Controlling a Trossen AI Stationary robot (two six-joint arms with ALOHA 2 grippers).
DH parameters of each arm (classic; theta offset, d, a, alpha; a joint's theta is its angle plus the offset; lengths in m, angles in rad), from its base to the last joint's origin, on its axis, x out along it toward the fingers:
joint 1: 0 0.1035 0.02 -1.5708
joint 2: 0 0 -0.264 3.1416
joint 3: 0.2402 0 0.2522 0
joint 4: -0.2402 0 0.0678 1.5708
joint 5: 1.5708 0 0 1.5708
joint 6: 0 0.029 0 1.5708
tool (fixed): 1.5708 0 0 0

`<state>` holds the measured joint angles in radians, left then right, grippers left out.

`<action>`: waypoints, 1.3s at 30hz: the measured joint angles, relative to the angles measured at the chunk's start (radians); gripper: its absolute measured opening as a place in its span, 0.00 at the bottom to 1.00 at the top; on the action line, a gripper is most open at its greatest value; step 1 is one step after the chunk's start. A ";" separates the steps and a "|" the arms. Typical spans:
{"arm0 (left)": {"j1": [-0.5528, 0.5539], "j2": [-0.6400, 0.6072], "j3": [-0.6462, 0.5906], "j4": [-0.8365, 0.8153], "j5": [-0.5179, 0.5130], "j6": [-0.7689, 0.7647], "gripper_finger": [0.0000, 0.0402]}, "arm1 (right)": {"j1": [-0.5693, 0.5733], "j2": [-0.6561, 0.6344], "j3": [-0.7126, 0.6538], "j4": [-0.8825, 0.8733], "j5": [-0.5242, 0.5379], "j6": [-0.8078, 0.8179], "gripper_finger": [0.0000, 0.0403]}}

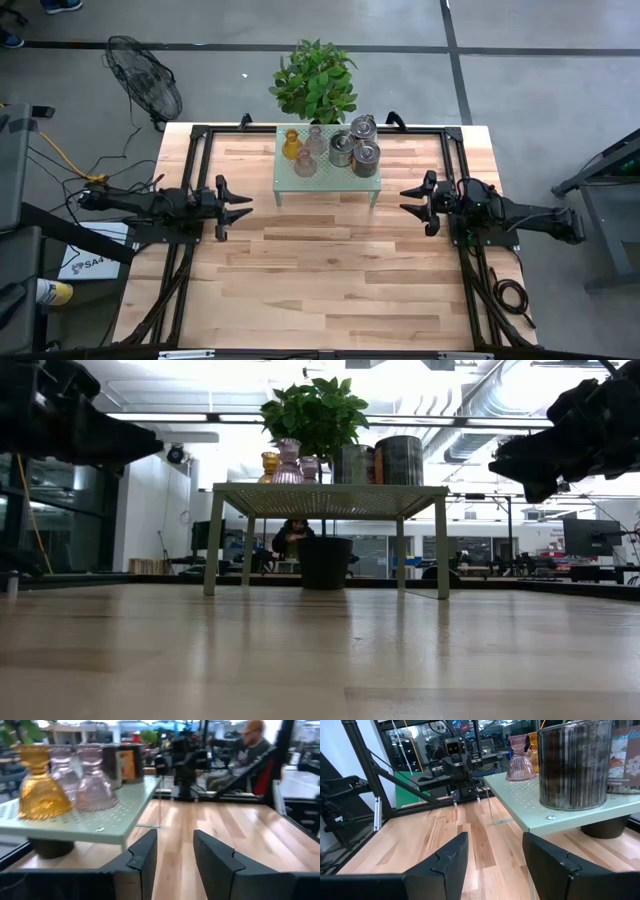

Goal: Pick & Place candle stick holders
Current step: Return to Home Position

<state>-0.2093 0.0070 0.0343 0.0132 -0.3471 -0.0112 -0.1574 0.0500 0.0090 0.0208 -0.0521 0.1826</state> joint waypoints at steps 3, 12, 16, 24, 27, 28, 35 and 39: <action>0.001 0.009 0.003 -0.012 -0.011 -0.018 0.31 | 0.000 0.002 0.000 0.000 0.000 0.000 0.45; 0.000 0.007 0.004 -0.039 0.210 0.068 0.31 | 0.000 0.002 0.000 0.002 0.000 -0.005 0.45; 0.000 0.009 0.006 -0.066 0.336 0.066 0.31 | 0.000 0.002 0.000 0.003 0.000 -0.003 0.45; 0.000 0.010 0.006 -0.064 0.355 -0.112 0.31 | 0.000 0.002 0.000 0.003 0.000 -0.002 0.45; 0.000 0.010 0.005 -0.061 0.355 -0.133 0.31 | 0.000 0.002 0.000 0.003 0.000 -0.002 0.45; 0.000 0.010 0.005 -0.061 0.355 -0.130 0.31 | 0.000 0.002 0.000 0.004 0.000 -0.001 0.45; 0.000 0.010 0.005 -0.060 0.355 -0.125 0.31 | 0.000 0.002 0.000 0.004 0.000 -0.001 0.45; 0.000 0.010 0.005 -0.059 0.355 -0.125 0.31 | 0.000 0.002 0.000 0.004 0.000 -0.001 0.45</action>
